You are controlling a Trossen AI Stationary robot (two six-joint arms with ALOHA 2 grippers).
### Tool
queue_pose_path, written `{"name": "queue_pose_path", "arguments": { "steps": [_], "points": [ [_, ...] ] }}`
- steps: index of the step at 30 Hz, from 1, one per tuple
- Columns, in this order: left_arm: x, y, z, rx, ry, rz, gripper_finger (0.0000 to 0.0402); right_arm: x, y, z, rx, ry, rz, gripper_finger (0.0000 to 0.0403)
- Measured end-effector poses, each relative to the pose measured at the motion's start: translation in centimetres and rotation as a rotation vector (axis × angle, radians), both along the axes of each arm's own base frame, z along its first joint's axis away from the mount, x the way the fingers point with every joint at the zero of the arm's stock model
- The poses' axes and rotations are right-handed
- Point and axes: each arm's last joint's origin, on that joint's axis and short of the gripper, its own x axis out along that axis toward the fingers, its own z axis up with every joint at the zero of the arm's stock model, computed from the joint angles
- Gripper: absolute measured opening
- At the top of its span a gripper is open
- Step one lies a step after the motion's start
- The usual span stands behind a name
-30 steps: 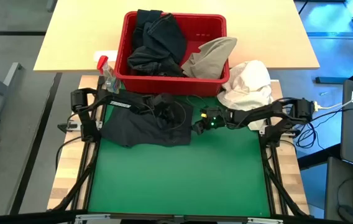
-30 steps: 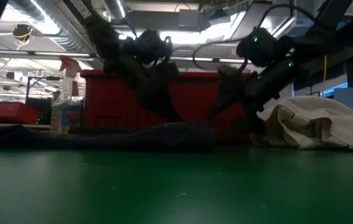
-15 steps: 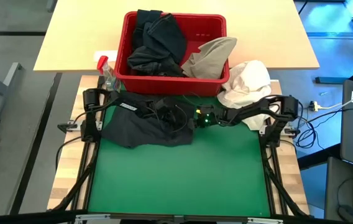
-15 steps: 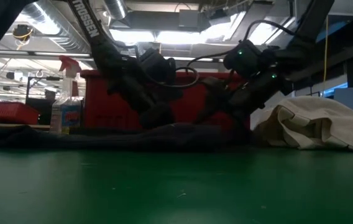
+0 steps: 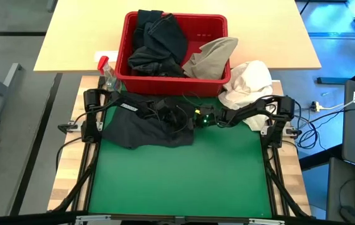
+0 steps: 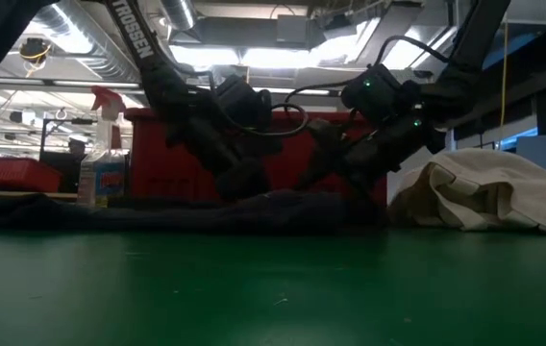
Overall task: Fold Laundry from Bin
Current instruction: Fold the black shorts
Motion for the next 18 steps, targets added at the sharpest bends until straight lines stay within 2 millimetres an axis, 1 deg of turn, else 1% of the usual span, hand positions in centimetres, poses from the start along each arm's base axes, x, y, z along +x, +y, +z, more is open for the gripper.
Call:
{"name": "queue_pose_path", "arguments": {
  "steps": [7,10,11,14,18],
  "points": [
    [0.0,0.0,0.0,0.002,-0.004,-0.001,0.0180,0.2,0.3,0.0,-0.097,0.019,-0.007,0.0092],
    [0.0,0.0,0.0,0.003,-0.007,0.000,0.0180,0.2,0.3,0.0,-0.142,0.032,0.005,0.0032],
    [0.0,0.0,0.2,0.003,-0.008,0.000,0.0180,0.2,0.3,0.0,-0.157,0.036,0.012,0.0021],
    [-0.4,-0.1,1.2,0.008,0.018,0.021,0.0180,0.1,0.3,0.6,-0.210,0.062,0.022,0.0021],
    [-1.7,-0.5,4.2,-0.013,0.056,0.045,0.0180,-0.8,0.4,2.0,-0.257,0.154,0.032,0.0038]
  ]
}}
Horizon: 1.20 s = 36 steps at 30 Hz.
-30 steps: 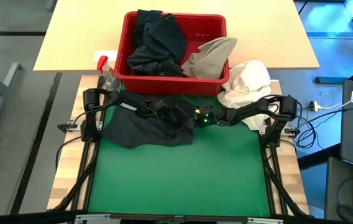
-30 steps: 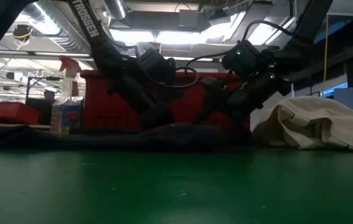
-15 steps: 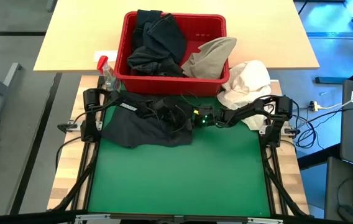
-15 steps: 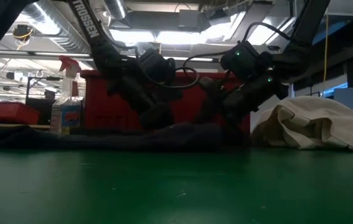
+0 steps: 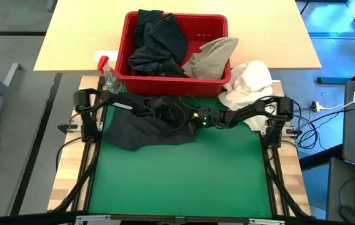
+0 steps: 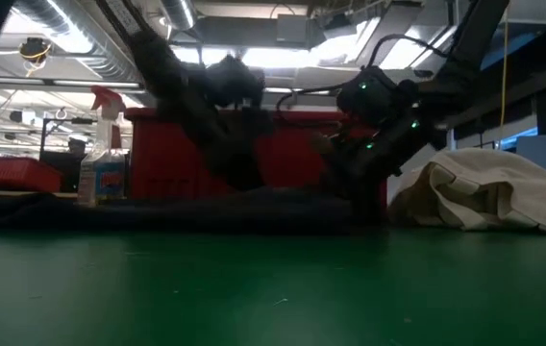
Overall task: Fold Laundry from Bin
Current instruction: Fold the black shorts
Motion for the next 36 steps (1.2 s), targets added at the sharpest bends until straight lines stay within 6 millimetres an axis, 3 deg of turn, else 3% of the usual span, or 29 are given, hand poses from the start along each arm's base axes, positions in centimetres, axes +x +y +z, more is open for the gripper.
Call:
{"name": "queue_pose_path", "arguments": {
  "steps": [3,6,13,19,24,29,36],
  "points": [
    [-1.1,-0.5,1.5,-0.021,0.050,-0.001,0.0180,-0.9,0.3,1.2,-0.029,0.073,0.027,0.0031],
    [-1.7,-0.9,1.6,-0.041,0.110,-0.004,0.0180,-1.9,0.7,2.3,-0.040,0.150,0.056,0.0022],
    [-3.3,-1.5,-0.8,-0.084,0.170,0.043,0.0180,-5.5,1.8,5.1,-0.052,0.372,0.069,0.0034],
    [-3.6,-1.5,-1.6,-0.070,0.044,0.110,0.0180,-8.2,1.7,8.2,0.006,0.455,0.033,0.0035],
    [-3.5,-1.4,-1.5,-0.062,-0.017,0.114,0.0180,-7.1,1.2,11.9,-0.041,0.327,0.027,0.0036],
    [-3.4,-1.4,-1.5,-0.058,-0.023,0.115,0.0180,-4.8,0.4,14.7,-0.066,0.026,0.061,0.0037],
    [-3.2,-1.3,-2.8,-0.060,-0.001,0.123,0.0180,-2.9,-0.4,14.4,-0.052,-0.114,0.075,0.0037]
  ]
}}
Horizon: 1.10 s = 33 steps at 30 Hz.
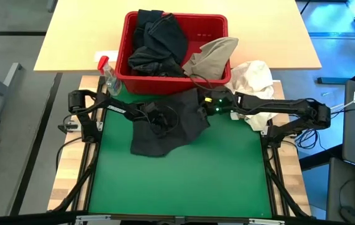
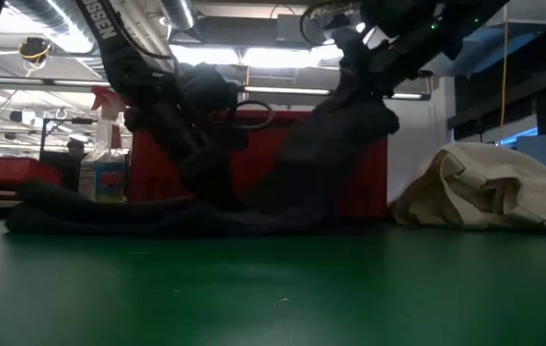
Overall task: Fold Laundry from Bin
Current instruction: Fold the black shorts
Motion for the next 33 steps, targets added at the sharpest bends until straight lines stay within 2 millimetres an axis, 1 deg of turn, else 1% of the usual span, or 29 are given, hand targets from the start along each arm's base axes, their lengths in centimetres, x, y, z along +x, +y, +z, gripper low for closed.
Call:
{"name": "queue_pose_path", "arguments": {
  "steps": [3,5,9,11,14,16,18,19,22,25,29,33],
  "points": [
    [0.0,0.0,0.2,-0.020,0.002,0.010,0.0180,0.1,-0.2,-0.4,0.016,0.014,0.012,0.0037],
    [-0.3,-0.1,1.3,-0.038,0.023,0.006,0.0180,-0.5,-0.5,-0.4,0.013,0.041,0.008,0.0037],
    [-1.7,-0.7,4.6,-0.057,0.036,0.011,0.0180,-3.1,-1.2,0.0,0.015,0.149,-0.027,0.0037],
    [-2.7,-0.9,5.0,-0.056,0.064,0.020,0.0180,-4.7,-1.4,0.3,0.019,0.206,-0.043,0.0037],
    [-3.9,-1.2,4.1,-0.037,0.103,0.044,0.0180,-7.1,-1.8,0.7,0.028,0.286,-0.068,0.0037],
    [-4.8,-1.3,2.5,-0.045,0.131,0.053,0.0180,-8.5,-2.0,1.1,0.032,0.312,-0.091,0.0037],
    [-4.9,-1.2,1.1,-0.049,0.093,0.072,0.0180,-9.5,-2.2,1.3,0.038,0.325,-0.113,0.0037],
    [-4.8,-1.2,0.9,-0.048,0.059,0.081,0.0180,-9.7,-2.3,1.4,0.042,0.315,-0.118,0.0037],
    [-3.8,-0.9,0.6,-0.039,-0.034,0.095,0.0180,-9.1,-2.6,1.7,0.041,0.241,-0.089,0.0037],
    [-3.4,-0.8,-0.6,-0.048,-0.027,0.105,0.0180,-6.8,-2.4,1.5,0.028,0.158,-0.047,0.0037],
    [-2.8,-0.6,-1.5,-0.065,-0.019,0.120,0.0180,-3.8,-1.8,1.0,0.038,0.058,0.018,0.0037],
    [-2.5,-0.7,-1.8,-0.075,-0.017,0.126,0.0180,-1.0,-0.7,0.2,0.074,-0.011,0.074,0.0037]
  ]
}}
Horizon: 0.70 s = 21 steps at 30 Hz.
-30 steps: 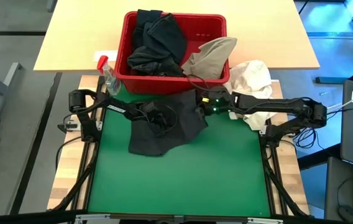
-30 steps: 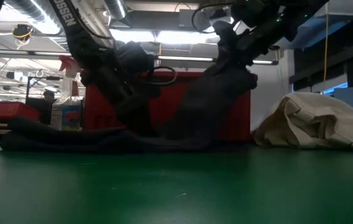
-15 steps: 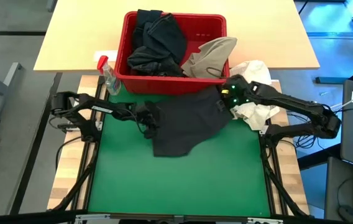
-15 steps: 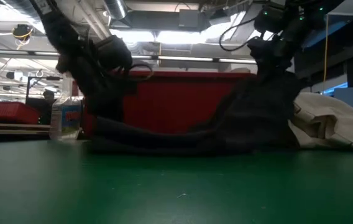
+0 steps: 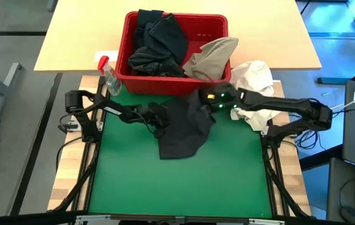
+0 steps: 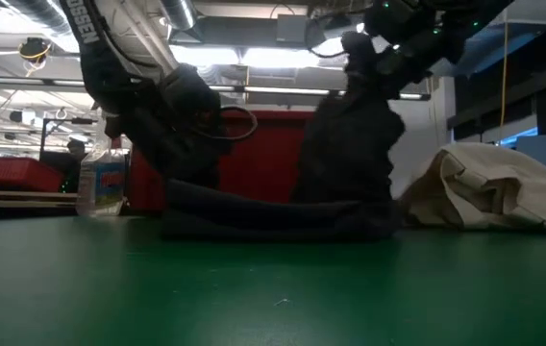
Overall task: Fold Laundry from Bin
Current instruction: Fold the black shorts
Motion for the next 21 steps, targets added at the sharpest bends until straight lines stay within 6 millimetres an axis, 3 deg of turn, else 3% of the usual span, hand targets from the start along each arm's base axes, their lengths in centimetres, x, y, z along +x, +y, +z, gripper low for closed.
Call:
{"name": "queue_pose_path", "arguments": {
  "steps": [14,21],
  "points": [
    [0.3,-0.2,0.1,0.006,-0.038,-0.009,0.0180,6.8,4.6,-3.9,0.111,-0.100,0.092,0.0037],
    [0.0,-0.3,0.6,-0.002,-0.032,-0.016,0.0180,7.5,4.5,-4.9,0.118,-0.106,0.046,0.0037]
  ]
}}
